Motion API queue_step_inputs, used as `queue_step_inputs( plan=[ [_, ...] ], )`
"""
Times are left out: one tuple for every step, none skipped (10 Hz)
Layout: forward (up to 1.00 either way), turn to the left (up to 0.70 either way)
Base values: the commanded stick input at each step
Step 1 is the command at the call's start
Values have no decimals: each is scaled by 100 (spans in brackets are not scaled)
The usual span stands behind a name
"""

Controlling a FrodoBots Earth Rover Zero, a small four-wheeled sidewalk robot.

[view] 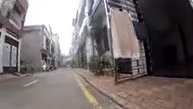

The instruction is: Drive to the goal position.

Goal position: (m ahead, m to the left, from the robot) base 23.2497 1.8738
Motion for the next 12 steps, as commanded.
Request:
queue_step_inputs(
  plan=[
    [49,0],
    [49,18],
    [49,49],
    [49,49],
    [49,49],
    [49,49],
    [49,49],
    [49,49],
    [49,49],
    [49,49],
    [49,49],
    [49,49]
  ],
)
